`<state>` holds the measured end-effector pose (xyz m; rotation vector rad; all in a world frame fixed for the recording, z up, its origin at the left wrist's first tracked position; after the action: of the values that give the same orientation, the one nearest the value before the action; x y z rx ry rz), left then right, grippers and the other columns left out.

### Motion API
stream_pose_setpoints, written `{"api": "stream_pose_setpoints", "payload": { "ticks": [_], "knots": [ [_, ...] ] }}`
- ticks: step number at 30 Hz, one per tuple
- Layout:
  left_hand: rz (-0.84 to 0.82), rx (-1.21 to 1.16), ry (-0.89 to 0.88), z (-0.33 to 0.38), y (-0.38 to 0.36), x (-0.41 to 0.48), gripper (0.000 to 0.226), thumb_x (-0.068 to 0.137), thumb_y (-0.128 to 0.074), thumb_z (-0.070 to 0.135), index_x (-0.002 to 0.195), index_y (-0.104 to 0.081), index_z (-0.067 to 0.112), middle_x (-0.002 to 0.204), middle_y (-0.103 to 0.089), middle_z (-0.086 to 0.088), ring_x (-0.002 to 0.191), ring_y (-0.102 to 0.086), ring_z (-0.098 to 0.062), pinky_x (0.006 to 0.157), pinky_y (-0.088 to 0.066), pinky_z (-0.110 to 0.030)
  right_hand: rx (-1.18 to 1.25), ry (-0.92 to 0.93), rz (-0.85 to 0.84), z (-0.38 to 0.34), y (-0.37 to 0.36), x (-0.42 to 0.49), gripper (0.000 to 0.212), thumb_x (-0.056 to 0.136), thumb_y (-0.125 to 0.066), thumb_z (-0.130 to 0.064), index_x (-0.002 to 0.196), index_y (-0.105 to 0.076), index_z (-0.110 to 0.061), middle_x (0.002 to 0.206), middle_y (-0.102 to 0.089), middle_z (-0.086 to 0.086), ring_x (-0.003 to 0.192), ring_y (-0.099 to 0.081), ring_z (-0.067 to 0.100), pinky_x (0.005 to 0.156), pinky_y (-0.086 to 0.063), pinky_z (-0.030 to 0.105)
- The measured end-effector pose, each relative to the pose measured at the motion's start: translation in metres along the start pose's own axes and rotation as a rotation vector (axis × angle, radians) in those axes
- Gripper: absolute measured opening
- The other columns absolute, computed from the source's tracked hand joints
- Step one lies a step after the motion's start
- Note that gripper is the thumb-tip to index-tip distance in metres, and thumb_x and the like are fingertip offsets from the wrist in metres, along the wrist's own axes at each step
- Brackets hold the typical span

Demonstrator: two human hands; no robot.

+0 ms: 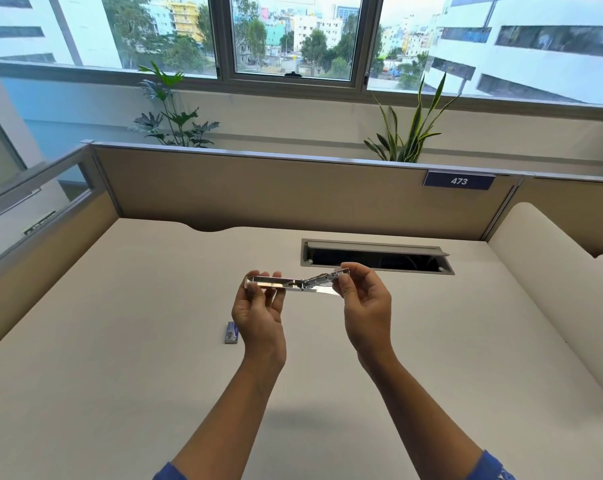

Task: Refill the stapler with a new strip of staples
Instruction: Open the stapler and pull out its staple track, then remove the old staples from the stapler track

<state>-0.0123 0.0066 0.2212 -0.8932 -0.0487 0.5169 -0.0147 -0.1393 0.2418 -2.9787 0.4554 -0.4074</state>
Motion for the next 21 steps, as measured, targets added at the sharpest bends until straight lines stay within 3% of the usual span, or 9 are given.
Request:
{"api": "stream_pose_setpoints", "payload": {
  "ticks": [5, 11, 17, 21],
  "knots": [
    [-0.022, -0.048, 0.041, -0.007, 0.008, 0.001, 0.029, 0.103, -0.034, 0.006, 0.101, -0.063, 0.011, 0.1, -0.07, -0.006, 0.094, -0.073, -0.023, 0.076, -0.061, -0.031, 0.203, -0.21, 0.014, 0.009, 0.008, 0.001, 0.019, 0.096, -0.056, 0.002, 0.102, -0.069, -0.01, 0.098, -0.072, 0.012, 0.089, -0.071, 0.017, 0.079, -0.058, 0.018],
    [-0.049, 0.013, 0.124, -0.014, 0.018, 0.002, 0.03, 0.103, -0.035, 0.004, 0.119, -0.059, 0.011, 0.115, -0.067, -0.011, 0.104, -0.069, -0.028, 0.089, -0.057, -0.038, 0.215, -0.304, 0.056, 0.019, 0.015, 0.004, 0.02, 0.096, -0.055, 0.001, 0.104, -0.069, -0.01, 0.1, -0.072, 0.011, 0.091, -0.071, 0.018, 0.08, -0.06, 0.02],
    [-0.109, 0.053, 0.212, -0.014, 0.028, 0.003, 0.032, 0.103, -0.037, 0.006, 0.127, -0.057, 0.011, 0.118, -0.069, -0.014, 0.103, -0.071, -0.025, 0.085, -0.059, -0.034, 0.218, -0.308, 0.071, 0.025, 0.022, 0.01, 0.017, 0.095, -0.057, 0.001, 0.101, -0.069, -0.009, 0.094, -0.072, 0.008, 0.083, -0.072, 0.015, 0.073, -0.059, 0.018],
    [-0.117, 0.028, 0.362, -0.017, 0.035, 0.004, 0.033, 0.101, -0.037, 0.006, 0.128, -0.056, 0.005, 0.114, -0.07, -0.021, 0.099, -0.072, -0.028, 0.077, -0.061, -0.032, 0.202, -0.314, 0.072, 0.029, 0.026, 0.019, 0.014, 0.095, -0.058, 0.0, 0.1, -0.069, -0.007, 0.093, -0.072, 0.009, 0.082, -0.071, 0.014, 0.073, -0.06, 0.018]
  ]
}}
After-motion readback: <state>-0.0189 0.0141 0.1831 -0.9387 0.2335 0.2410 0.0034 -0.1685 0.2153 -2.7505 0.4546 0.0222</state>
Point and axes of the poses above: each hand's wrist, its own x-axis towards the middle knuckle, its own y-axis out of the back of the hand, z = x × y, the point moved 2 cm from there along x, towards the middle knuckle
